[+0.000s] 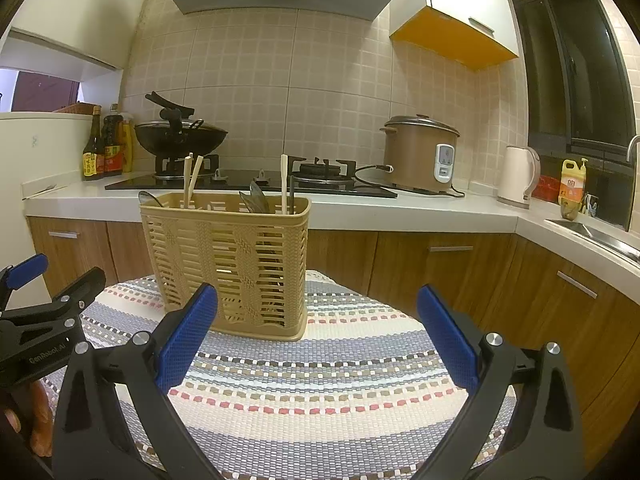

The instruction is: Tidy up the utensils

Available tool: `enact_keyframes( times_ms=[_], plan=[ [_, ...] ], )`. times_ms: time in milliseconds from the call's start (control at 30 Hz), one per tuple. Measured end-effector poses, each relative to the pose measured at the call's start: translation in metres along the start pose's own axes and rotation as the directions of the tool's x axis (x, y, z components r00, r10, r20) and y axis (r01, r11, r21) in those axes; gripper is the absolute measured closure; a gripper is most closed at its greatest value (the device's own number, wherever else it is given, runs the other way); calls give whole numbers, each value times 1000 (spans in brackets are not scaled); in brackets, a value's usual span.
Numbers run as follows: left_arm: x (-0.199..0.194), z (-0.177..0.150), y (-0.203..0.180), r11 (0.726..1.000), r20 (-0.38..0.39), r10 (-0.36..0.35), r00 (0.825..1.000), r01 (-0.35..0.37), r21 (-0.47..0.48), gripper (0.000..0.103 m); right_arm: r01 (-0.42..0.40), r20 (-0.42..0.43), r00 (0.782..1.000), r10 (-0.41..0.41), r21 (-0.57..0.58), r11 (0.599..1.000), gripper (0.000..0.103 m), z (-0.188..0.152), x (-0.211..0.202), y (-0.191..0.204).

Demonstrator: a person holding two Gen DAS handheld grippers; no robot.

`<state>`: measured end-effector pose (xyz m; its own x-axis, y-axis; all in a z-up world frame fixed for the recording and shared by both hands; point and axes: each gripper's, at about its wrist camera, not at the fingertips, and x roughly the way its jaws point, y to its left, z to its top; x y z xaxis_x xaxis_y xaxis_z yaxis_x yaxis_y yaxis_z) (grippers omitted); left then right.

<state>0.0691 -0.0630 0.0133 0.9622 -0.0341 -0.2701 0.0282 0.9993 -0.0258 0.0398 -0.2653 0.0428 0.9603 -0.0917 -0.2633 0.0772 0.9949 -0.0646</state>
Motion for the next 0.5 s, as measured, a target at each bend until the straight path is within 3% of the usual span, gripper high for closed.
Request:
enact_keyframes(
  times_ms=[500],
  plan=[
    [1,0,0,1000,-13,-8,1000,8,2,8,2,-5,1000,-2,4,1000,8,-1,0,-1]
  ],
)
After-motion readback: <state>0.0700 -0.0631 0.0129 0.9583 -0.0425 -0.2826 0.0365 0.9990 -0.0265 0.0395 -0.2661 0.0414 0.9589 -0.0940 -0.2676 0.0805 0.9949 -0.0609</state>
